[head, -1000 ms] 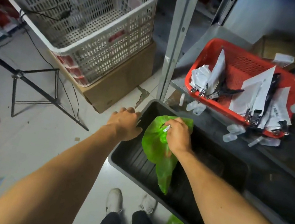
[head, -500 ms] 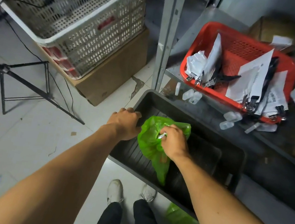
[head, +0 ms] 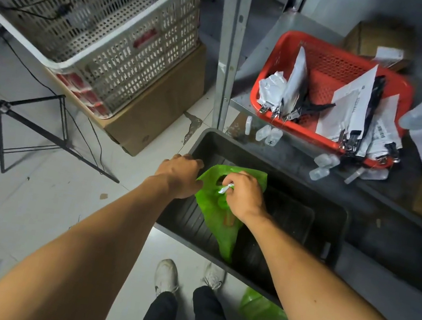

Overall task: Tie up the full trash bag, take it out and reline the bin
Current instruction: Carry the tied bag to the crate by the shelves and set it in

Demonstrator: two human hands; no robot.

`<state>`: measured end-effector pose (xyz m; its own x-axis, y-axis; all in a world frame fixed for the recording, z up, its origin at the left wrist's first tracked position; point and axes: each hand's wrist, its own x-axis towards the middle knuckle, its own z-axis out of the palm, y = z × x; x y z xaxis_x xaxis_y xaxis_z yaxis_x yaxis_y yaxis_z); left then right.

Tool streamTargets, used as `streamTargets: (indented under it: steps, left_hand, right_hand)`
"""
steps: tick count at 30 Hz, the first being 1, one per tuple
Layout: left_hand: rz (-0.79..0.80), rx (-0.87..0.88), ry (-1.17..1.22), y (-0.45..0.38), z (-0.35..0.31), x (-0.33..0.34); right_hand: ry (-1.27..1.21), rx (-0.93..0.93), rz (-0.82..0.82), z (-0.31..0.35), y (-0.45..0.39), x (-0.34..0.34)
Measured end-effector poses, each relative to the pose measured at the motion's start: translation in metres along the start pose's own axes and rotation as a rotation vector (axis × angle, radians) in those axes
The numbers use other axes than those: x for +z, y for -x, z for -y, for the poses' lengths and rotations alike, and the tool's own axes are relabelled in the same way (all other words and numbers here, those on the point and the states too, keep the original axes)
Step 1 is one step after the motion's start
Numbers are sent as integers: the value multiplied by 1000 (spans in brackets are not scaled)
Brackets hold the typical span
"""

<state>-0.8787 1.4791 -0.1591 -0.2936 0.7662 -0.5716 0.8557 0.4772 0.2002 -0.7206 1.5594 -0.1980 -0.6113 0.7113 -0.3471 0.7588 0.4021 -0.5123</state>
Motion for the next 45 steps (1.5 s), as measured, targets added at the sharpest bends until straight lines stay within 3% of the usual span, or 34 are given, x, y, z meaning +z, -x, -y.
streamTargets:
  steps: [5,24,45]
  left_hand:
    - [16,-10,-11,0,6,-1]
    - [-24,35,-49,39,-7,-25]
    - [-77,351,-236,129,-32,-37]
  right_hand:
    - [91,56,133,-11,22,8]
    - [77,120,168,-14,80,-14]
    - [210,417,-213,20,240,-35]
